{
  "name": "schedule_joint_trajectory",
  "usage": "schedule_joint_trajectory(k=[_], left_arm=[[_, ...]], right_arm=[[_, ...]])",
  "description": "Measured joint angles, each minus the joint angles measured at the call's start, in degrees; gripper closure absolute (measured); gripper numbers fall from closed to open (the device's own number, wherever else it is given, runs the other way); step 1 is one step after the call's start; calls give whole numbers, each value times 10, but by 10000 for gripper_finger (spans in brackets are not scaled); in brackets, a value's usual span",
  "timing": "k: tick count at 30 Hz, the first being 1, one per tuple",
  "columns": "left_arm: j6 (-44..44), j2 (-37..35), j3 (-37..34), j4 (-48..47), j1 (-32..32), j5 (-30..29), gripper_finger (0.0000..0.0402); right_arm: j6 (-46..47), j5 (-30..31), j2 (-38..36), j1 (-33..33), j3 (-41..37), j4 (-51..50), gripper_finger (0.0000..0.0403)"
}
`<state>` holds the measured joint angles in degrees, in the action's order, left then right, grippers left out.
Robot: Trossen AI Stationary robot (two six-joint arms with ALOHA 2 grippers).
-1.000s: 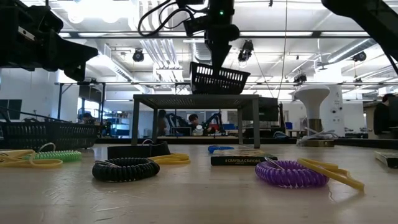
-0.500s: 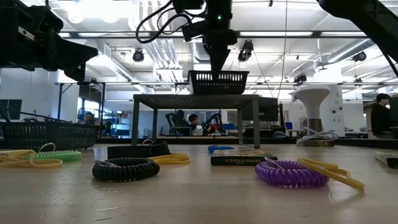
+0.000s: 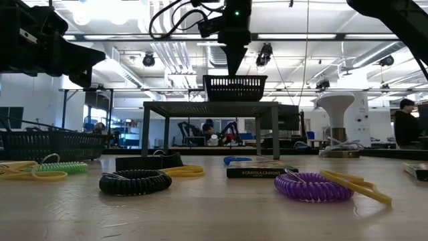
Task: Pick & Place Office Desk Supplies
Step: Put the right black bin on the shelf, then put the black bin on the shelf
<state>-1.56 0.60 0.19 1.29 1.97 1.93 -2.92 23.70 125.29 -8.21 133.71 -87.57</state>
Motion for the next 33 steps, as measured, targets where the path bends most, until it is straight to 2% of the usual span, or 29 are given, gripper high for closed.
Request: schedule_joint_trajectory(k=[6,12,16,21,24,29,33], left_arm=[[1,0,0,0,0,-1,386],[1,0,0,0,0,-13,386],[-16,0,0,-2,0,-14,386],[-73,4,2,-10,0,-27,386],[-138,24,36,-92,0,-71,390],[-211,105,123,-263,0,-110,398],[-274,210,171,-297,0,-110,399]], right_arm=[[5,-2,-17,12,0,6,271],[5,-2,-50,39,-2,47,282],[18,-1,-72,60,-34,81,293],[63,-1,-134,99,-172,193,306],[94,0,-183,127,-295,316,315],[107,3,-252,164,-492,562,328],[95,4,-277,178,-617,745,336]])
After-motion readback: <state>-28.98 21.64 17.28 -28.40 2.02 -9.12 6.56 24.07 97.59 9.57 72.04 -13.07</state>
